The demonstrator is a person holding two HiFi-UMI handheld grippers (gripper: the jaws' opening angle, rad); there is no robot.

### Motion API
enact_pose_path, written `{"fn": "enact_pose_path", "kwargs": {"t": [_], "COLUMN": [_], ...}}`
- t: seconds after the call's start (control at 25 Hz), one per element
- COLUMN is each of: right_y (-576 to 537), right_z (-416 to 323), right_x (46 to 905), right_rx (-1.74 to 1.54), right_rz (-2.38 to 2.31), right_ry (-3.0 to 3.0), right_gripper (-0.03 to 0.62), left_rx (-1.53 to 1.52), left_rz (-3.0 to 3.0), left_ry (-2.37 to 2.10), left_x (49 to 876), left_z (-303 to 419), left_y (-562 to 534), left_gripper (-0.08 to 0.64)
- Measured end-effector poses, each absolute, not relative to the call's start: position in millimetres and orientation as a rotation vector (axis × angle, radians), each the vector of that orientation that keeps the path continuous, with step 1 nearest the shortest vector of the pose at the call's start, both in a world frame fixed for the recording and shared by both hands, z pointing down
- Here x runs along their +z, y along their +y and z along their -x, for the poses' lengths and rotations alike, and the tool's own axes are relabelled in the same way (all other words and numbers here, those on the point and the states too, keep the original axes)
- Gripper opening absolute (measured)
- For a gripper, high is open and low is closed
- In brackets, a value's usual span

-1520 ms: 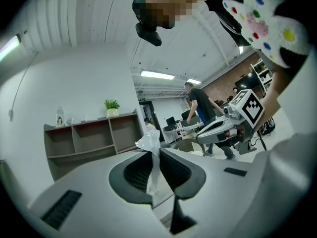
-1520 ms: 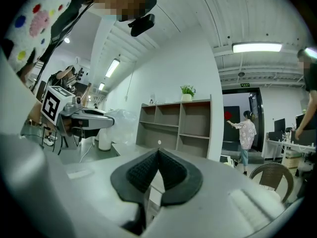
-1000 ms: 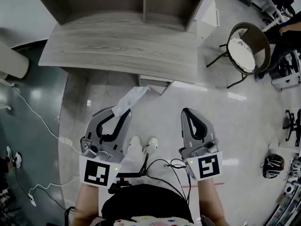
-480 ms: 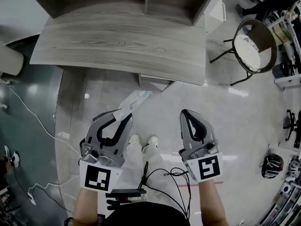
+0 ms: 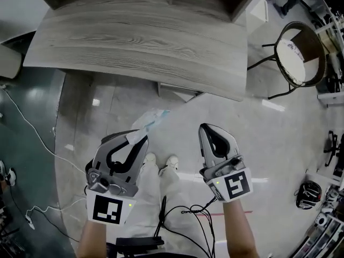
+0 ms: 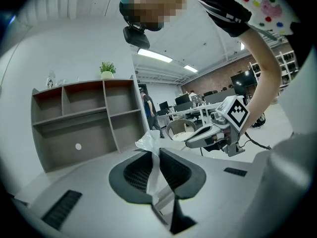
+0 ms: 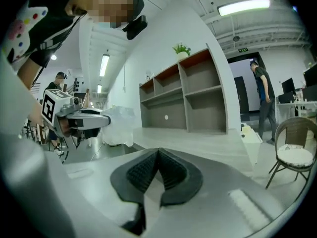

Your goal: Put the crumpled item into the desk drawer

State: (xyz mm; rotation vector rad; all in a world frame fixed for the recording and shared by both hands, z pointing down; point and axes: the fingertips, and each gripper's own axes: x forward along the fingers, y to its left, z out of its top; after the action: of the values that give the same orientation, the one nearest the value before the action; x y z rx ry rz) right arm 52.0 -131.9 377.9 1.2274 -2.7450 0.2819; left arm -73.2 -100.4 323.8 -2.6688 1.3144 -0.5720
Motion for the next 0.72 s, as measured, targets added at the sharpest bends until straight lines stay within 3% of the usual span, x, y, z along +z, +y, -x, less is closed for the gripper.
{"fn": "enact_pose_path", "kwargs": {"t": [0.72], "right_y": [-193.9], "right_z": [-55.7], "right_x": [531.0], "right_rx": [0.986], "right_rz": [-1.288], "right_ry": [-2.845], "right_gripper": [0.009], "left_rx": [-0.649], "left_rz": [2.654], "left_ry": [1.421], "left_x": [411.4], "left_z": [78.4], "left_y": [-118.4], "left_gripper": [0.049]}}
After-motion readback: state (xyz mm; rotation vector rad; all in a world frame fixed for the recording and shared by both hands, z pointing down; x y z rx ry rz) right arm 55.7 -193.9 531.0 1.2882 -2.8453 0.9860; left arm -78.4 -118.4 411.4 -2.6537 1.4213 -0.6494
